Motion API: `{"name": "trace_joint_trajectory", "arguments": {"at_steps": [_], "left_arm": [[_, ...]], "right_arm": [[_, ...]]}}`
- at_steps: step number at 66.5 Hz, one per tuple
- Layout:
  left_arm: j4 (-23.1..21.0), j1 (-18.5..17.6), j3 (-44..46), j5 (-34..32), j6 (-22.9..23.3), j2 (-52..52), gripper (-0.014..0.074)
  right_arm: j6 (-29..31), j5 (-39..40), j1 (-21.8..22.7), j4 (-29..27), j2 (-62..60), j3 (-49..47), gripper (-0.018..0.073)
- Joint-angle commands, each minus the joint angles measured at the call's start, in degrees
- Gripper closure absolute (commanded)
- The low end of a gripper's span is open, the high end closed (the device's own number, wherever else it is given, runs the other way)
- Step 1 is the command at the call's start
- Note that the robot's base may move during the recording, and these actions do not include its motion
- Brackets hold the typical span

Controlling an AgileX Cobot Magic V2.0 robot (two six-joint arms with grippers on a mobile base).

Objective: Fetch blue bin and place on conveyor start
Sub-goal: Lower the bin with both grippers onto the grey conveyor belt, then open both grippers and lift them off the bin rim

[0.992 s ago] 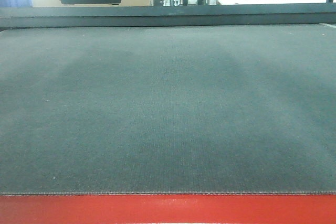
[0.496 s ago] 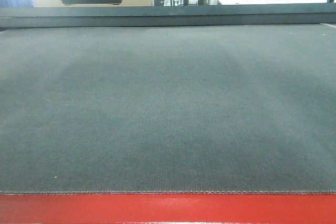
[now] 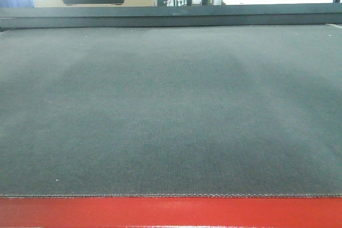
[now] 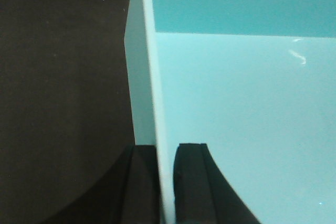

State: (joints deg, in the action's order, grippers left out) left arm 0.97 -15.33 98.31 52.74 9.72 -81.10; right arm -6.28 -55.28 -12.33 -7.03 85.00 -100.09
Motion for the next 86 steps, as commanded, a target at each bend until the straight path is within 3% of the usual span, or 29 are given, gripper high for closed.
{"name": "trace_joint_trajectory", "arguments": {"at_steps": [1,8,25,45,56,62,67,79,86], "left_arm": [[0.82,0.1,-1.47,1.51,-0.33,-0.86,0.0708],[0.4,0.1,-6.28,0.35,-0.33,-2.42,0.0708],[-0.97,0.1,-18.13,-10.41,-0.33,-6.61,0.0708],[-0.53,0.1,-21.85,-16.8,-0.33,-13.4,0.0708],[-0.53,0.1,-21.85,-17.64,-0.33,-15.96,0.0692],[-0.53,0.1,-21.85,-17.39,-0.33,-16.77,0.06],[-0.53,0.1,-21.85,-17.39,-0.44,-16.77,0.0461],[-0.53,0.1,-19.79,-14.73,-0.44,-16.01,-0.0031],[0.1,0.1,-18.7,-12.58,-0.44,-13.93,0.0043]], "right_arm": [[1.22,-2.17,0.28,1.58,1.17,-0.38,0.0712],[1.22,-4.26,0.28,1.58,3.83,0.12,0.0712],[1.22,-1.02,0.28,1.58,10.53,6.45,0.0712],[1.22,5.51,0.28,2.31,17.32,11.76,0.0706],[1.22,6.41,0.28,2.69,19.84,11.76,0.055],[1.22,6.9,0.28,3.14,20.25,11.76,0.0396],[1.22,7.23,0.28,4.0,20.25,11.65,0.0266],[1.22,6.0,0.28,5.8,18.44,11.65,0.0016],[1.22,4.74,0.28,7.03,16.05,11.65,-0.0006]]}}
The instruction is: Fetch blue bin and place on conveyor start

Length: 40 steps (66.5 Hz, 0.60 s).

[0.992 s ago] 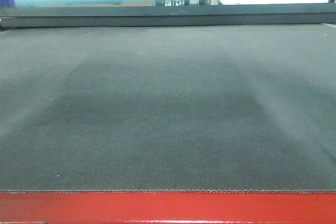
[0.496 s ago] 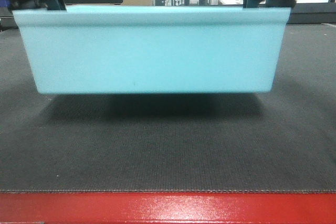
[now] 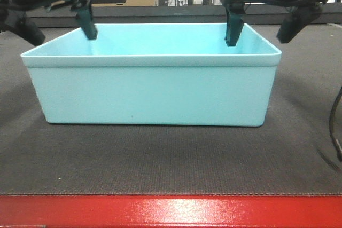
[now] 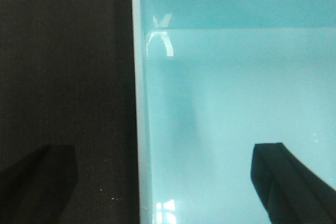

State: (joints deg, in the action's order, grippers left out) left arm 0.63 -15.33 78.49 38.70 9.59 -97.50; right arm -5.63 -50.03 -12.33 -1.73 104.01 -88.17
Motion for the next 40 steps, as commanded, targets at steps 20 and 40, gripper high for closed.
{"name": "trace_joint_trajectory", "arguments": {"at_steps": [20,40], "left_arm": [[6.65,0.31,0.15,6.05,-0.31,14.78,0.0472],[8.58,5.96,-15.61,-3.08,-0.14,31.01,0.0707]], "right_arm": [[0.57,-2.22,0.28,2.78,-13.98,-0.28,0.0337],[-0.68,1.33,3.44,3.01,-24.74,7.16,0.0727]]}}
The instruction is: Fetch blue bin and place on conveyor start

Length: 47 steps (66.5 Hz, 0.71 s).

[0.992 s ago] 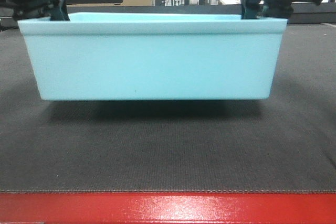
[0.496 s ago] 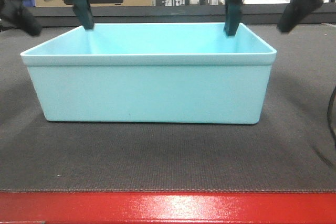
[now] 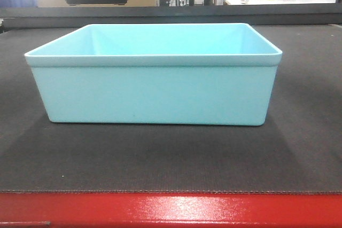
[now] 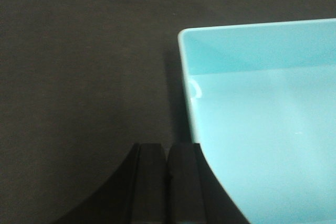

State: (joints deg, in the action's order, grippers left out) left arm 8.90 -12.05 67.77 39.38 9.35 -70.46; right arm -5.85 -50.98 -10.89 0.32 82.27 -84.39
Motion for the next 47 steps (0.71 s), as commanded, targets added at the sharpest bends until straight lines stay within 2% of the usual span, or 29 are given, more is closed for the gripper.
{"name": "trace_joint_trajectory", "arguments": {"at_steps": [1,8,15,31,42,47], "left_arm": [[0.32,3.24,-5.9,-4.35,0.1,4.7,0.0707],[0.32,6.94,-13.02,-7.02,0.1,10.26,0.0707],[0.51,8.82,-19.81,-9.48,0.1,16.07,0.0707],[0.29,8.77,-35.06,-18.38,0.1,31.5,0.0707],[0.29,8.77,-40.57,-19.37,0.1,42.61,0.0707],[0.29,8.77,-41.84,-19.37,0.1,47.12,0.0707]], "right_arm": [[-0.56,2.73,2.45,0.96,-3.54,4.25,0.0725],[-0.56,6.8,5.62,1.22,-8.0,12.12,0.072],[-0.56,11.68,7.09,1.89,-12.53,20.41,0.072],[-0.08,28.05,7.09,2.92,-25.58,41.37,0.072],[1.26,38.84,7.09,3.92,-37.76,52.87,0.0721],[1.41,41.3,7.09,3.92,-43.07,56.06,0.0721]]}}
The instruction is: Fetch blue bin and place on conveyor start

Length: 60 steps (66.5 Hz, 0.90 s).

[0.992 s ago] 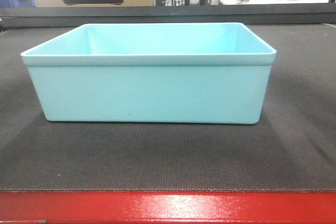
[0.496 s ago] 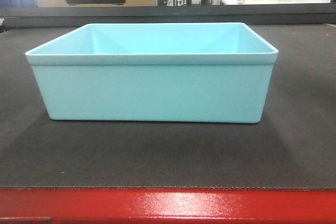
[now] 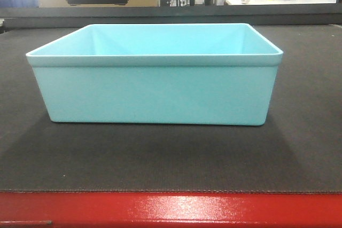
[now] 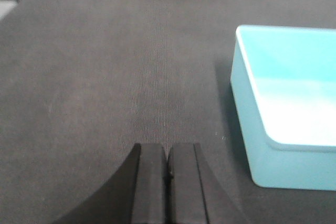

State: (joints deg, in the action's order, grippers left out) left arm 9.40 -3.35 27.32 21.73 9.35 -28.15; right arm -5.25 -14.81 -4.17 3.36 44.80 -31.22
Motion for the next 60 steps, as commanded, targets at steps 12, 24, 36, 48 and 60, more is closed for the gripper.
{"name": "trace_joint_trajectory", "arguments": {"at_steps": [12,24,36,48,60], "left_arm": [[-0.22,0.08,-1.92,-0.45,0.1,12.78,0.0707],[-0.22,0.08,-1.92,-0.45,0.1,18.05,0.0707],[-0.22,0.08,-1.92,-0.45,0.1,19.62,0.0707],[-0.22,0.08,-1.92,-0.45,0.1,19.66,0.0707],[-0.22,0.08,-1.92,-0.45,0.1,19.66,0.0707]], "right_arm": [[0.81,5.06,0.37,0.99,-18.75,5.51,0.0721],[0.81,5.3,0.37,0.99,-25.55,5.51,0.0721],[0.81,5.38,0.37,0.99,-26.11,5.51,0.0721],[0.81,5.38,0.37,0.99,-26.11,5.51,0.0721],[0.81,5.38,0.37,0.99,-26.11,5.51,0.0721]]}}
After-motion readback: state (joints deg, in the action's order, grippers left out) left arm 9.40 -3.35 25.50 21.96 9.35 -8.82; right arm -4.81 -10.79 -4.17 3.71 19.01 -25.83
